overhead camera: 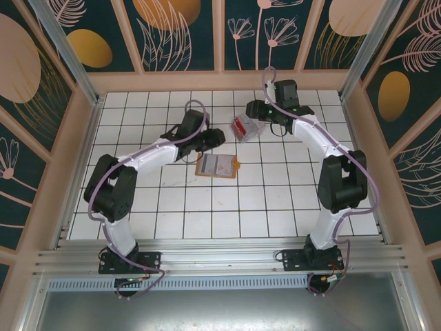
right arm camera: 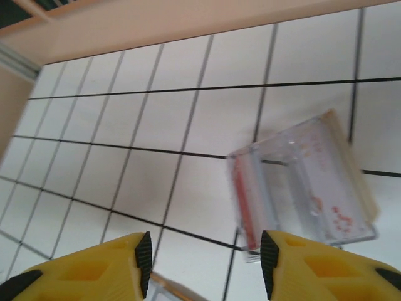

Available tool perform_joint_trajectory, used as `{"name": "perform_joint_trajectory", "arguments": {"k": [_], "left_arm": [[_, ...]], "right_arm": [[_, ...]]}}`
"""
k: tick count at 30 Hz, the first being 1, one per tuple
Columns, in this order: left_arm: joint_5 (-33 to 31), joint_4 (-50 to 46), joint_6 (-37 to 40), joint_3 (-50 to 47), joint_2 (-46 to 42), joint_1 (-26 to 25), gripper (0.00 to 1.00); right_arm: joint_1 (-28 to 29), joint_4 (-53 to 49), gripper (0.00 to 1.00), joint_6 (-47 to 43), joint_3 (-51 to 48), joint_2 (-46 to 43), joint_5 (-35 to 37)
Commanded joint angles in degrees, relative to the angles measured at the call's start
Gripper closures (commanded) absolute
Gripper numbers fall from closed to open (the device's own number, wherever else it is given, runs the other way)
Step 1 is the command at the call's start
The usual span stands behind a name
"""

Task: Put the credit cards into the card holder

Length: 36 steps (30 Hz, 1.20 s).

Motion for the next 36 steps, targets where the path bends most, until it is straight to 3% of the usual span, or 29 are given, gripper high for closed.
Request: {"name": "perform_joint_trajectory", "arguments": {"k": [1, 9, 16, 19, 36], "left_arm": [[2.00, -2.00, 3.23, 6.73, 6.01, 1.09, 0.58], [-1.90, -11.88, 9.18, 27.37, 21.53, 1.48, 0.57], [3.48, -12.34, 7.91, 37.50, 30.66, 1.49, 0.58], [7.08, -10.64, 6.49, 38.93, 32.82, 1.49, 0.58], [8.38, -9.25, 4.60, 40.75, 37.73, 1.50, 0.58]], "right_arm": [[-0.88, -5.56, 0.46, -4.03, 4.21, 3.65, 5.26], [-1.26, -15.11, 0.41, -10.84, 15.90, 13.65, 12.87], [-1.95, -19.82, 0.41, -13.51, 23.82, 21.85, 14.59], [-2.00, -19.21, 0.41, -13.61, 24.02, 22.47, 14.22], [-2.22, -20.53, 0.40, -13.14, 28.37, 27.39, 13.18]]}}
